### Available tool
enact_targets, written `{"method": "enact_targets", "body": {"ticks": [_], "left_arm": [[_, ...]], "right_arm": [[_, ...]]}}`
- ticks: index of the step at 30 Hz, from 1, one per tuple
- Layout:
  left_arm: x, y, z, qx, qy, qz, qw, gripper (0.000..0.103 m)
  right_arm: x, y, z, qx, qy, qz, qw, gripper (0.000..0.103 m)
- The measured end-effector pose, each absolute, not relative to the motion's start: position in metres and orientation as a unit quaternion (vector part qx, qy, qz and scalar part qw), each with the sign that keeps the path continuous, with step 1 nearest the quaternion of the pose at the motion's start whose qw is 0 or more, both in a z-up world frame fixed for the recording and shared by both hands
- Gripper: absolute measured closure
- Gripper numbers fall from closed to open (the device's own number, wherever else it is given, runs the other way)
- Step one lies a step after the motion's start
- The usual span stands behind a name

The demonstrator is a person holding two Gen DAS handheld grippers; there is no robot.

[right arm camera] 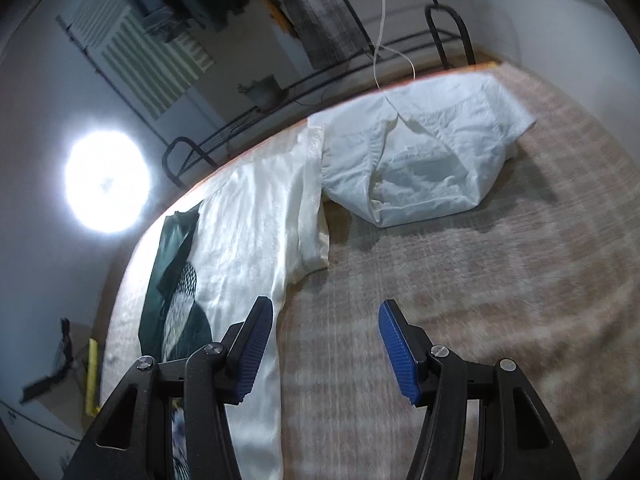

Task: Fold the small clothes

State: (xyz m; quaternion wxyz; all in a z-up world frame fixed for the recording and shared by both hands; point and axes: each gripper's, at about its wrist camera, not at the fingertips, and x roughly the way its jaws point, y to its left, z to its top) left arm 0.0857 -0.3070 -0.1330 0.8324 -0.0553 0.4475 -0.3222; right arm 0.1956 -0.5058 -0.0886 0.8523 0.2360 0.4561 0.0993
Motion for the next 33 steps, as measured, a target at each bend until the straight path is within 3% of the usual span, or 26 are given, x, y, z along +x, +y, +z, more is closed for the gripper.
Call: {"method": "enact_targets", "body": {"ticks": [6,24,25,28,30,33], "left_arm": [[0.089,-0.295,-0.130,-0.075,0.442,-0.317,0.836,0.100],[0.102,-0.285,-0.127,-0.158,0.452,-0.338,0.810,0.100],[0.103,-0.284,-0.125,-0.160,0.450,-0.339,0.810,0.100],[0.108,-0.277,-0.124,-0.172,0.452,-0.336,0.808,0.100],[0.110,-0.271,-0.123,-0.183,0.453,-0.331,0.807,0.100],[0.110,-0.258,-0.122,-0.196,0.450,-0.321,0.810,0.101]], "right_arm": [[0.233,-0.502,-0.114,0.281,0.464,0.109,0.833,0.044],[0.298,-0.469,-0.139,0.271,0.493,0.108,0.820,0.046],[0.302,-0.466,-0.141,0.270,0.495,0.108,0.819,0.048],[0.315,-0.454,-0.146,0.255,0.506,0.099,0.818,0.085],[0.321,-0.450,-0.144,0.258,0.504,0.093,0.819,0.097],[0.326,-0.439,-0.132,0.250,0.489,0.097,0.830,0.102]]}}
